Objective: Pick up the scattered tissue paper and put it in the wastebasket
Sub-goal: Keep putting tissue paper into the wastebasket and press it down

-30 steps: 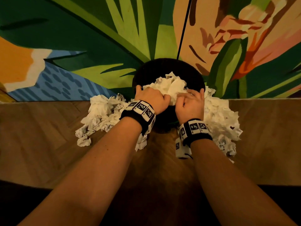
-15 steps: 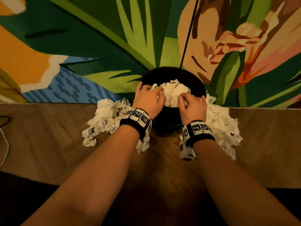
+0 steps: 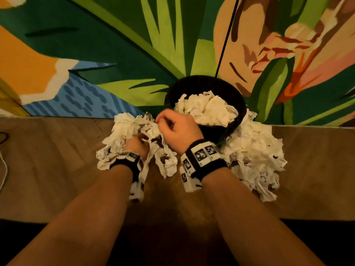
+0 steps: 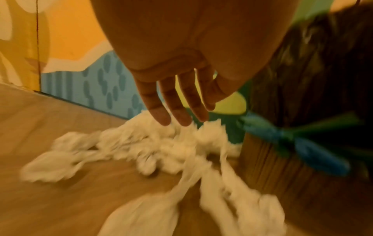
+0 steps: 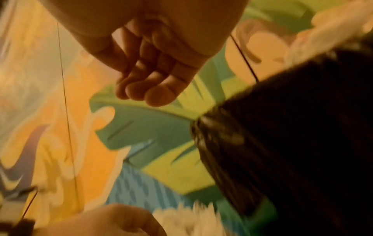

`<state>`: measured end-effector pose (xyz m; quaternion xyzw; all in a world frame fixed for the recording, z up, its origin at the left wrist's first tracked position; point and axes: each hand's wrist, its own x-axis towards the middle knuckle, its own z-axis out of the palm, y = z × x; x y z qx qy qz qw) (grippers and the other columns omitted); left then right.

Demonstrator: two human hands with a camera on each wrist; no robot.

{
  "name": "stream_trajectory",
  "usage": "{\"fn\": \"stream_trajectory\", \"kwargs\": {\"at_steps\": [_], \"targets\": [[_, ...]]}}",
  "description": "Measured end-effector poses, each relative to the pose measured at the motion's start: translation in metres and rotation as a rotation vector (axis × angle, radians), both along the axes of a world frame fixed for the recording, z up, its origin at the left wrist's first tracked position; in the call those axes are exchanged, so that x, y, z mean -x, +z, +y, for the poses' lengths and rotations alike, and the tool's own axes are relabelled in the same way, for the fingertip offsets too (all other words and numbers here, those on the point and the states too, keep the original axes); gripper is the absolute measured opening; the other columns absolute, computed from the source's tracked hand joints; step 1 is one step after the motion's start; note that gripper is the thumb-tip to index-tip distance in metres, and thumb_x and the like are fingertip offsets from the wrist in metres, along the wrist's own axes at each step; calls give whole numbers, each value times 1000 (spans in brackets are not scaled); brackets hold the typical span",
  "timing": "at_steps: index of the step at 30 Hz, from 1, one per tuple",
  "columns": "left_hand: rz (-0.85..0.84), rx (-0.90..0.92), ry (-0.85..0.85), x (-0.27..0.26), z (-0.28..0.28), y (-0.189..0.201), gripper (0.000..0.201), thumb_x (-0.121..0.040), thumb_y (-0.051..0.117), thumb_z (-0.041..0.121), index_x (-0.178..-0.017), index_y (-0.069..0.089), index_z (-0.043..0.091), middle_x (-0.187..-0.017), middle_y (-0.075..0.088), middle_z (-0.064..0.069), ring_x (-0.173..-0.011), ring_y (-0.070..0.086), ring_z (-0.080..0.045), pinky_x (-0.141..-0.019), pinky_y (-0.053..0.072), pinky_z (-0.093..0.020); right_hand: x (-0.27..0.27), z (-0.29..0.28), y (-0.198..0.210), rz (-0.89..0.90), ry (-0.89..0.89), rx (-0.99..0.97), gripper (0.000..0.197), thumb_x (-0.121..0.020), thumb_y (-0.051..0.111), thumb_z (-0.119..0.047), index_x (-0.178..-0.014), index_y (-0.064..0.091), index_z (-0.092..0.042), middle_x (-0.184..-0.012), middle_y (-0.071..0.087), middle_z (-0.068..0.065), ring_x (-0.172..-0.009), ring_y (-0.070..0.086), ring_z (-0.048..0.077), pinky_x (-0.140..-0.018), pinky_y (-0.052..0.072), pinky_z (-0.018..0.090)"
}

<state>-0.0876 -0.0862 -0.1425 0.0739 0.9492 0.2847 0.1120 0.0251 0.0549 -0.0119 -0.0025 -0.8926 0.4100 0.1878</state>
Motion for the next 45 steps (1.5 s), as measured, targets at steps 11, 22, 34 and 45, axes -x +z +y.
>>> {"fn": "stream_trajectory", "kwargs": {"at_steps": [11,22,34,45], "targets": [[-564,351,-275,-51,-41,-91,85,-93,60,29,-156,5,38,-164,-7,-4,-147,22,-34,-115,33,-45,-8,-4,-180,-769,0,-181,44,-92,52,-26,-134,52,-37,-149,31,-8,-136,32,27,-114,32,40],[-457,394,-125,-46,-31,-93,27,-100,48,22,-123,62,18,-124,62,-9,-109,62,-26,-95,53,-39,-2,-1,-232,-890,-93,-215,62,-90,60,-20,-145,37,-38,-157,17,-5,-142,17,30,-115,30,45],[-349,470,-618,-52,7,-104,36,-94,55,38,-130,54,40,-161,9,17,-146,7,-35,-107,23,-72,12,9,-228,-723,-205,2,13,-92,54,-18,-104,54,-22,-146,31,0,-124,49,27,-98,44,33],[-638,59,-30,-61,-23,-103,32,-96,57,26,-123,40,33,-109,60,-4,-89,62,-21,-78,56,-36,14,2,-244,-843,-144,-150,29,-93,54,-17,-118,66,-18,-134,53,2,-121,50,25,-100,43,31]]}}
